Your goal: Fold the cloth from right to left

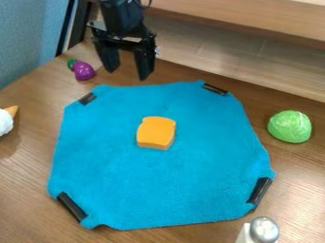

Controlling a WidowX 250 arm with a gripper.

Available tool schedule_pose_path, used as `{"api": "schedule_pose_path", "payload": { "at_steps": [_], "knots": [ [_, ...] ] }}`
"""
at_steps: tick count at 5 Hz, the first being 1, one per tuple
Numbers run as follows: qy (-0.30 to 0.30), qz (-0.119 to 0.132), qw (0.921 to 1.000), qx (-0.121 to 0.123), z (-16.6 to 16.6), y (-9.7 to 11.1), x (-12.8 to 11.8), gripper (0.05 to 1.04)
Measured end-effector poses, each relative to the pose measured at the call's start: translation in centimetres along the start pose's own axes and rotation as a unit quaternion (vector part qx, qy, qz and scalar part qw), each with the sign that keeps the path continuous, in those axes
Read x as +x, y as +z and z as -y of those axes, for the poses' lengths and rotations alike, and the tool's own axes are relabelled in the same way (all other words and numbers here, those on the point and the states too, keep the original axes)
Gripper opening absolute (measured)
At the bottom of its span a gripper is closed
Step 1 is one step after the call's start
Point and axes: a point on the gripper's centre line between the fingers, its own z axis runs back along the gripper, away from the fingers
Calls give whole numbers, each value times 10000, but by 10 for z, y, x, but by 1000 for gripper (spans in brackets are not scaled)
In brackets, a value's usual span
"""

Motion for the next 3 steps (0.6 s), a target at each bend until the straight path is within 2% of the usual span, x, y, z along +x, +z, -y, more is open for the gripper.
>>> {"api": "schedule_pose_path", "payload": {
  "at_steps": [1,2,3],
  "knots": [
    [35,-184,9998,-54,1,-12,-4,1001],
    [-161,-113,9996,-182,30,-14,1,1001],
    [-579,-248,9976,-290,72,-24,0,1001]
  ]
}}
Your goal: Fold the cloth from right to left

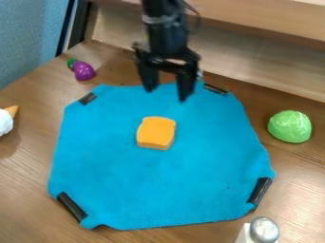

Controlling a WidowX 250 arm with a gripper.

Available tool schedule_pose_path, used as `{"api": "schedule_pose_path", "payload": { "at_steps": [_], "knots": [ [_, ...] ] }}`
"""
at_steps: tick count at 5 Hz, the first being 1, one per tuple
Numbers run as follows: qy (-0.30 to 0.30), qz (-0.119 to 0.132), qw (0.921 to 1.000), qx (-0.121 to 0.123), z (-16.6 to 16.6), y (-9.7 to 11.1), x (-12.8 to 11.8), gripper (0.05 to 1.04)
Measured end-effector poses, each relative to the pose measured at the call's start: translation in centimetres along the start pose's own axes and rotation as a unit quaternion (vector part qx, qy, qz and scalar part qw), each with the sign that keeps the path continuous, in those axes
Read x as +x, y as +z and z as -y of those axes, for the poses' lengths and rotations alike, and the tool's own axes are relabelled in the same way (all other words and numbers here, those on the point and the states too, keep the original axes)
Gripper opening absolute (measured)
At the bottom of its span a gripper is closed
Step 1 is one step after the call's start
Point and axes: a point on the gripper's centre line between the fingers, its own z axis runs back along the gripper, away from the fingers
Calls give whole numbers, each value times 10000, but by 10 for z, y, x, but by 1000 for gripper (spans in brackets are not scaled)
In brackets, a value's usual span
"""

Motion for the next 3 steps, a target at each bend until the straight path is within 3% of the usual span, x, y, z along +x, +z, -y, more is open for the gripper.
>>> {"api": "schedule_pose_path", "payload": {
  "at_steps": [1,2,3],
  "knots": [
    [-161,58,9999,-10,29,-6,6,1001],
    [-632,-93,9978,-198,81,-29,5,1001],
    [-811,-153,9963,-235,109,-41,2,1001]
  ]
}}
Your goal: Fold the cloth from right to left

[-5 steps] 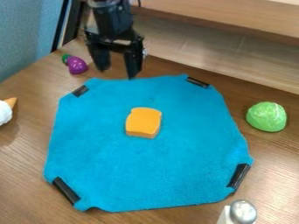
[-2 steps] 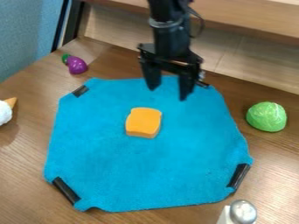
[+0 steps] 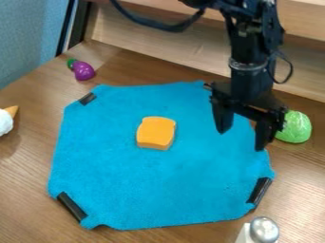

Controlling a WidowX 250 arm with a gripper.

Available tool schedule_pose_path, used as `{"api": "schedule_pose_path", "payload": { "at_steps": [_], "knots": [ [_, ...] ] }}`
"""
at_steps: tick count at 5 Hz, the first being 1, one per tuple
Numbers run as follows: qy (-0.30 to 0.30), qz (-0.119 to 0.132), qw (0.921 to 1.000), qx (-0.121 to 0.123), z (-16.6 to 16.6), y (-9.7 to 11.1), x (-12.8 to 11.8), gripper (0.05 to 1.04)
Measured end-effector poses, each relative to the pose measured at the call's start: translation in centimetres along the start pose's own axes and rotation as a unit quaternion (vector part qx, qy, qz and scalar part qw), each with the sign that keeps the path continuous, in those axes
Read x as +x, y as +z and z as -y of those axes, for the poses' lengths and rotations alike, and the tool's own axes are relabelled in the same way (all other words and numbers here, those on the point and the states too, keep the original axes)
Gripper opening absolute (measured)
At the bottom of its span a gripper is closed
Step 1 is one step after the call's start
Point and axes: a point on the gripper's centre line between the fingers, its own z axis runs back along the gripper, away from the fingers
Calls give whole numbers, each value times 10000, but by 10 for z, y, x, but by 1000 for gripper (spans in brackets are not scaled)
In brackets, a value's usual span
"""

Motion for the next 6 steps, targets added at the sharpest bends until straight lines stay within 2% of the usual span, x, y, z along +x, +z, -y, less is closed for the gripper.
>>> {"api": "schedule_pose_path", "payload": {
  "at_steps": [1,3,5,6],
  "knots": [
    [-162,-56,9998,-92,24,-11,-2,1001],
    [-237,-373,9990,24,39,-36,-12,1001],
    [-270,-523,9980,213,34,-48,-16,1001],
    [-252,-547,9978,268,32,-53,-17,953]
  ]
}}
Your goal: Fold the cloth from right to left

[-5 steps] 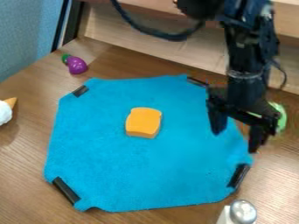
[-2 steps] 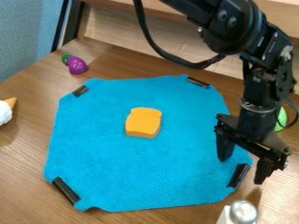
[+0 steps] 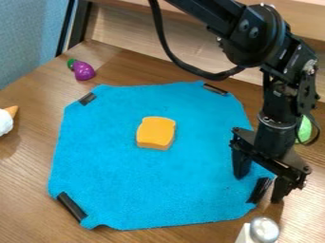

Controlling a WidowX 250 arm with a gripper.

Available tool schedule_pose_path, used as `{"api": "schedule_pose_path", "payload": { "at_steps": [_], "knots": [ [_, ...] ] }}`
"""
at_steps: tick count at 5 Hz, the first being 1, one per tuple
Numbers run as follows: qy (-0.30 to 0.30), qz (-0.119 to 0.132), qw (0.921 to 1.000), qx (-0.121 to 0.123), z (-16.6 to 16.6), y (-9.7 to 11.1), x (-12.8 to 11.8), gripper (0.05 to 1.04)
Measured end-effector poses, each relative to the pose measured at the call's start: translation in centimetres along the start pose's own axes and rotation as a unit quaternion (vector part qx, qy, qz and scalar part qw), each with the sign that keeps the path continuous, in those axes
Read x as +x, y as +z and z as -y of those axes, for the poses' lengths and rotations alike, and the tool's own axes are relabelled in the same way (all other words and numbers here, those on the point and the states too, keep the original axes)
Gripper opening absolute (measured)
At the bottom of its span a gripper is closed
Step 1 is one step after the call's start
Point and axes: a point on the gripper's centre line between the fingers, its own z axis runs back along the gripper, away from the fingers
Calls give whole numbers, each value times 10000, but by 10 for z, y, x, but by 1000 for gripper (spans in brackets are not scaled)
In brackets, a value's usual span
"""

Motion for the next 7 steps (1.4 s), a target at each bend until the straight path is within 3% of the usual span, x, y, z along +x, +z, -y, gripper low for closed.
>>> {"api": "schedule_pose_path", "payload": {
  "at_steps": [2,3,4,5,7],
  "knots": [
    [151,68,9998,108,-3,-1,1,375],
    [138,43,9998,99,-2,-2,-1,170],
    [112,54,9999,62,-2,-1,-3,78],
    [59,27,9999,-122,2,3,-11,62],
    [311,611,9973,-266,-28,55,-17,59]
  ]
}}
